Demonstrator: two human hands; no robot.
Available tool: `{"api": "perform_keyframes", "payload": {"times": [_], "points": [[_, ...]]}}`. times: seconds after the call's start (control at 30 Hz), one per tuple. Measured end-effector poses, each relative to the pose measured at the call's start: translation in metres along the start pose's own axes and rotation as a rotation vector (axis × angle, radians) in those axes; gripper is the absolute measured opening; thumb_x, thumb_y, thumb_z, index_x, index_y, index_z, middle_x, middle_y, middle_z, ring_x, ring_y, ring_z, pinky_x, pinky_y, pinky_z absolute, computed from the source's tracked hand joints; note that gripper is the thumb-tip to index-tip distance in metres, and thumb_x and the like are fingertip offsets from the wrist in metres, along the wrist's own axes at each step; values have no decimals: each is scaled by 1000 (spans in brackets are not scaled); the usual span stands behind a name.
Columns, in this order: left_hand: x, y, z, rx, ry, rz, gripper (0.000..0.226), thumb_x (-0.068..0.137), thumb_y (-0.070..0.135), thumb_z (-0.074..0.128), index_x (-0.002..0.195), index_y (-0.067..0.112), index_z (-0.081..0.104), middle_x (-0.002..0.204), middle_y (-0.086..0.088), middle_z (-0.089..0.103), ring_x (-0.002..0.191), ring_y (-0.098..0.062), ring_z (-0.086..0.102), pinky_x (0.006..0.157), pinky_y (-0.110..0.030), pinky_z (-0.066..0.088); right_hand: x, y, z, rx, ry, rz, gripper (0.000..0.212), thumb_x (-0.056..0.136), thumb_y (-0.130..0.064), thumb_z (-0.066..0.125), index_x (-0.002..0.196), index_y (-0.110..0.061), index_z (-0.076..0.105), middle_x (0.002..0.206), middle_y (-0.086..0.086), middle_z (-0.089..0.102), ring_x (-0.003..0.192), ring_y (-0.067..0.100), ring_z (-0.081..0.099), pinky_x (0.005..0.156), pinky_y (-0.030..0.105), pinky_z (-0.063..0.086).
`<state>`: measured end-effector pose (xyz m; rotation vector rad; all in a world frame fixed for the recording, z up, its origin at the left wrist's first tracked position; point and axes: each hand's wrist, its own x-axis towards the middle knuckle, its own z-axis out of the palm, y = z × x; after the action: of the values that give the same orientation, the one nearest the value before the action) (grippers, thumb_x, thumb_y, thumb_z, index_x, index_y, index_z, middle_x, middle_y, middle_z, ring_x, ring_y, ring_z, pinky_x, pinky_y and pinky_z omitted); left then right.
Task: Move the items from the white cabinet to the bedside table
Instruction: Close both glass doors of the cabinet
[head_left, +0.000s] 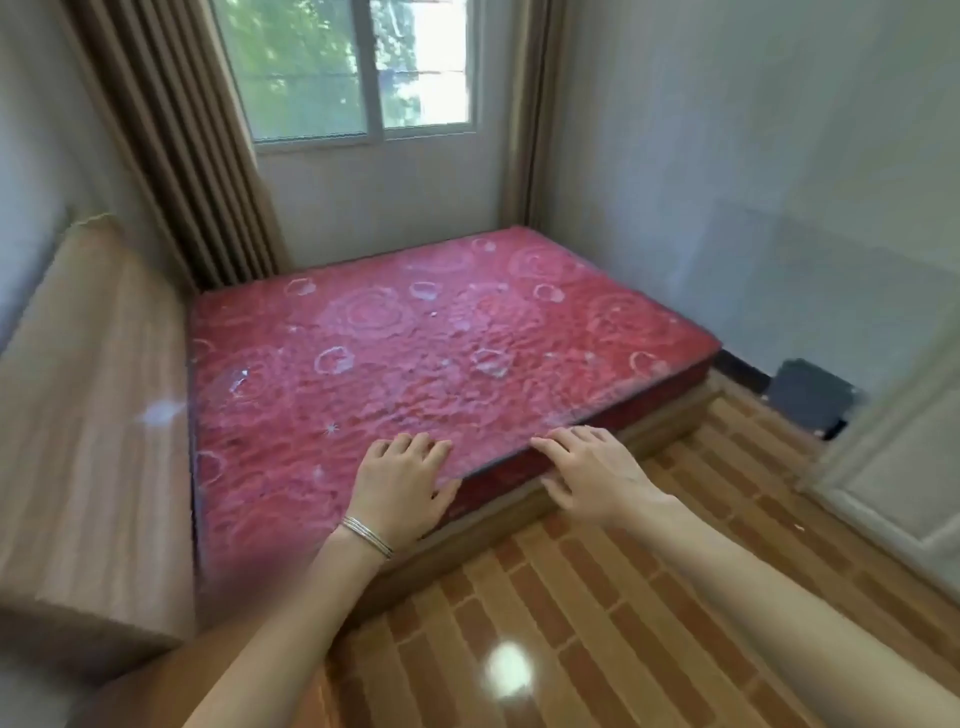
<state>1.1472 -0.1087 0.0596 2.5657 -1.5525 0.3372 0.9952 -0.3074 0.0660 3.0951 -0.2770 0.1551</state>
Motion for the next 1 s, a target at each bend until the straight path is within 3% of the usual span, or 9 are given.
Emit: {"api": "perform_keyframes", "payload": {"times": [0.27, 0.6, 0.77, 0.87, 1.0], "points": [[85, 232, -5, -172, 105, 468, 48, 78, 46, 41, 109, 19, 66, 98, -1, 66, 91, -24, 62, 78, -39, 48, -214, 126, -44, -64, 41, 496, 56, 87, -34, 48, 139, -18, 36, 139, 3, 44, 130, 19, 37, 109, 38, 25], [94, 531, -16, -332, 170, 830, 51, 77, 47, 41, 115, 20, 62, 109, 0, 64, 102, -22, 60, 89, -40, 47, -468, 225, -92, -141, -14, 827, 57, 92, -33, 44, 144, -18, 25, 147, 3, 32, 135, 19, 28, 112, 35, 18], [105, 617, -31, -350, 222, 905, 48, 78, 44, 61, 120, 21, 58, 114, -1, 63, 106, -23, 58, 92, -41, 44, -537, 262, -120, -166, -16, 892, 56, 90, -31, 46, 141, -16, 29, 145, 4, 35, 132, 20, 30, 111, 35, 21], [121, 646, -41, -358, 252, 914, 47, 81, 46, 51, 121, 21, 58, 114, -2, 63, 107, -23, 57, 91, -41, 44, -552, 287, -137, -191, 3, 901, 56, 89, -29, 46, 141, -15, 30, 145, 5, 35, 132, 22, 31, 110, 35, 20], [146, 668, -42, -328, 285, 933, 47, 84, 46, 56, 124, 22, 56, 117, -1, 62, 109, -21, 57, 93, -40, 43, -552, 319, -149, -223, 45, 893, 55, 88, -27, 48, 140, -14, 33, 143, 5, 38, 130, 23, 34, 108, 36, 23]]}}
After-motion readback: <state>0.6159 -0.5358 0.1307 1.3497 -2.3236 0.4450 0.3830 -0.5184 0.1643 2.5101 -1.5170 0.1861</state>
